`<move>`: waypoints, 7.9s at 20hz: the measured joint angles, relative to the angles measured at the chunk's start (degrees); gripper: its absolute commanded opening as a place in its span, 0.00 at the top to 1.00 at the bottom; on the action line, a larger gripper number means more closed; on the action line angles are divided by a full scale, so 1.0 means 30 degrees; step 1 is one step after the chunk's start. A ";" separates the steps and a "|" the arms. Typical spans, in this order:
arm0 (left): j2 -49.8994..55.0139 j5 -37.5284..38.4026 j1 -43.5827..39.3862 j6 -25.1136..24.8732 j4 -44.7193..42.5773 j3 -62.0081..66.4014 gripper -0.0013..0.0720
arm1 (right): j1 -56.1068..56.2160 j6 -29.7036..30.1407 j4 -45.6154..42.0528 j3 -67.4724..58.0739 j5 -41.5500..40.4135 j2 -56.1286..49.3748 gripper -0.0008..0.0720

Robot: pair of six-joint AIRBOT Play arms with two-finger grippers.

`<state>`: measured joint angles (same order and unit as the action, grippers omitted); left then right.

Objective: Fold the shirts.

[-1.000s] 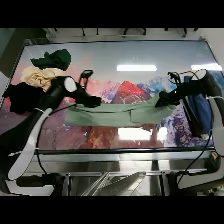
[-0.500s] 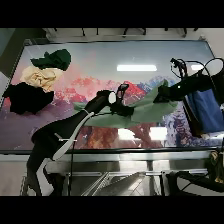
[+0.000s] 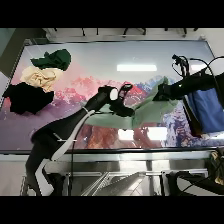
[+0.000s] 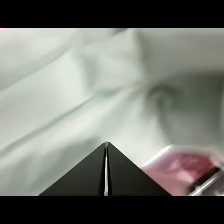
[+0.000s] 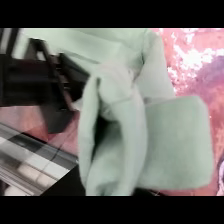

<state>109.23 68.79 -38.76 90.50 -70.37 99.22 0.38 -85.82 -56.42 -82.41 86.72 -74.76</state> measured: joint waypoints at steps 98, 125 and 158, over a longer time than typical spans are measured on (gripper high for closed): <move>-0.9683 0.3942 2.1128 -0.0845 -0.0874 -0.9901 0.95 | 0.5253 0.6441 1.3894 1.2378 -1.3216 -0.2229 0.13; -1.2123 0.4109 1.9577 -0.3279 0.3978 -0.9930 0.96 | 0.8123 0.4816 1.3872 0.6273 -1.3559 -0.5530 0.95; -1.2123 0.5362 1.5584 -0.4714 0.3949 -0.9930 0.96 | -0.7286 0.4597 0.8881 -0.4306 -1.3486 -0.0386 0.95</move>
<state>72.86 84.88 7.99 76.36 -58.52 69.43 -21.47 -72.03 -29.78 -95.33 46.26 -75.92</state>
